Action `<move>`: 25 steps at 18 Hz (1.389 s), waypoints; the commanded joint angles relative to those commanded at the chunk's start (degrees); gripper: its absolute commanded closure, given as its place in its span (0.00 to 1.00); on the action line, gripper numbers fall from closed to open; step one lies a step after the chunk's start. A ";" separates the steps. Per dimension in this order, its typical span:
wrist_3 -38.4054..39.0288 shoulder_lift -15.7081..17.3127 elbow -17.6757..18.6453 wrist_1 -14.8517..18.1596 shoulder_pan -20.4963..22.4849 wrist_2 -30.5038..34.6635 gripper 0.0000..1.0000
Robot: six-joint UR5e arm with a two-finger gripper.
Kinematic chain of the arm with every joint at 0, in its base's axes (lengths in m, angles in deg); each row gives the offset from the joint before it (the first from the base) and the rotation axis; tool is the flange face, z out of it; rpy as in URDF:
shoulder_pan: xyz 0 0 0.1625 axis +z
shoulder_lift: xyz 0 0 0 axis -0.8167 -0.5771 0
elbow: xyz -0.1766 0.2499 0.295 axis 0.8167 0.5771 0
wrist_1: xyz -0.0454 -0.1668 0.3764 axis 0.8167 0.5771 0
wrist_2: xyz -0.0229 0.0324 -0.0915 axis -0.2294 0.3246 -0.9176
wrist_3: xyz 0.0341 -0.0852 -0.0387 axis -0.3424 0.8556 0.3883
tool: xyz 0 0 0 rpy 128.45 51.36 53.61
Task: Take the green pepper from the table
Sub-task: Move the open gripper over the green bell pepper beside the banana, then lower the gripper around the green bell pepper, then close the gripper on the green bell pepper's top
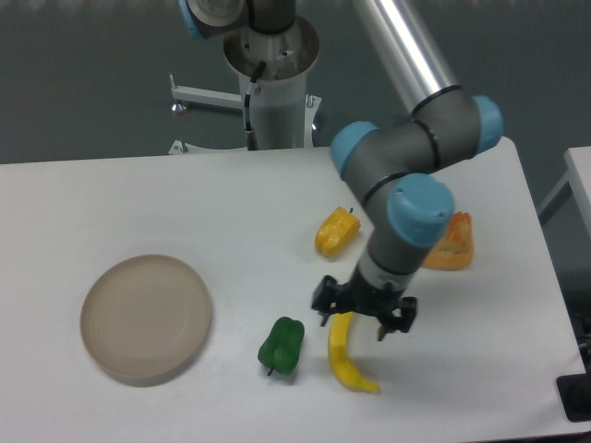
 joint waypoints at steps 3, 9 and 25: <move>-0.09 -0.62 0.53 -1.23 -1.40 0.00 0.00; -0.26 -0.53 3.16 -4.48 -3.95 0.09 0.00; -4.56 -1.49 4.92 -5.54 -5.27 0.96 0.00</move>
